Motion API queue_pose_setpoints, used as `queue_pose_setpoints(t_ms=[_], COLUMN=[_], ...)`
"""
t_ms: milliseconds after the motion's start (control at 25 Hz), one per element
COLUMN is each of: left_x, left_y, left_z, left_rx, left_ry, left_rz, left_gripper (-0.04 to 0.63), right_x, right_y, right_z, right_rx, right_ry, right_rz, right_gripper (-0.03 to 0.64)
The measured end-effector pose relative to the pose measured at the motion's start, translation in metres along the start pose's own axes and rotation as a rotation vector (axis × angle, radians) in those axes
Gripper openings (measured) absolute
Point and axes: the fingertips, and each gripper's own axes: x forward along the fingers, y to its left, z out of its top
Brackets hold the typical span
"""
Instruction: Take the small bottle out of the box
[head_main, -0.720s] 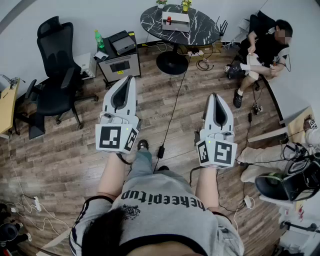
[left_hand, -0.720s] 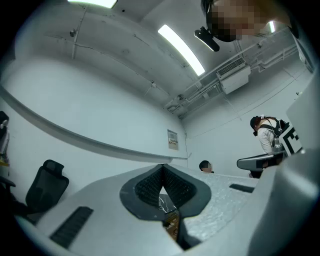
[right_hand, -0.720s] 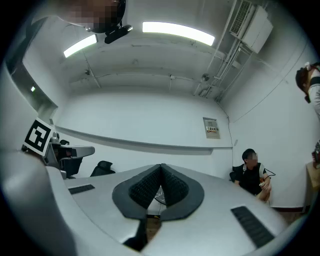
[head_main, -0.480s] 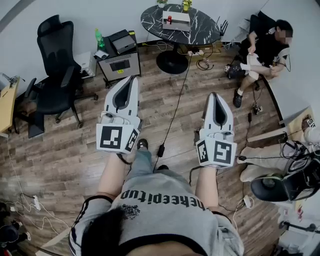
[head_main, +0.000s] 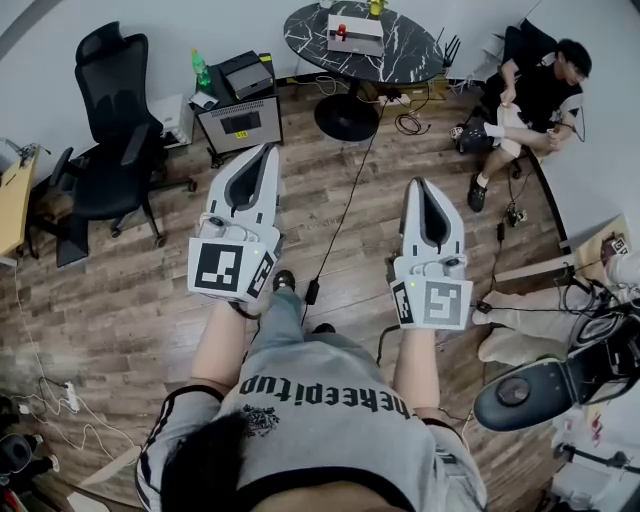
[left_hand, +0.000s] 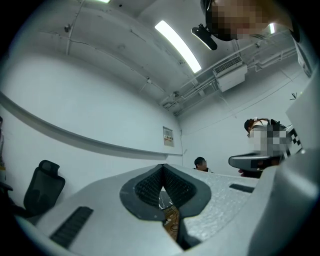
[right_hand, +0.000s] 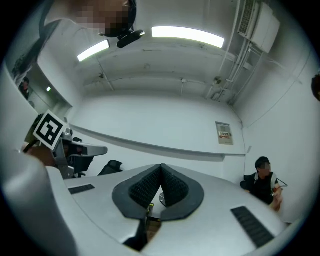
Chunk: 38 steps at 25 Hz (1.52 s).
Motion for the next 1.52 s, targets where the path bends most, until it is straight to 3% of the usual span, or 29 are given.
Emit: queue_pose_setpoints(t_ms=[200, 400, 800, 1080, 1520], left_x=[0.005, 0.037, 0.185, 0.265, 0.330], left_y=[-0.005, 0.026, 0.117, 0.181, 0.229], left_z=[0.000, -0.015, -0.040, -0.050, -0.089], left_rx=[0.000, -0.034, -0.073, -0.049, -0.106], left_ry=[-0.009, -0.022, -0.066, -0.075, -0.040], left_rz=[-0.007, 0.039, 0.003, -0.030, -0.064], left_gripper=[0.003, 0.003, 0.003, 0.003, 0.003], right_x=[0.009, 0.047, 0.207, 0.309, 0.376], right_y=[-0.008, -0.015, -0.049, -0.058, -0.067], right_z=[-0.012, -0.026, -0.059, -0.074, -0.109], right_rx=[0.029, 0.053, 0.034, 0.046, 0.055], right_ry=[0.005, 0.002, 0.006, -0.007, 0.041], right_rz=[-0.019, -0.027, -0.069, -0.107, -0.141], right_gripper=[0.000, 0.000, 0.000, -0.001, 0.000])
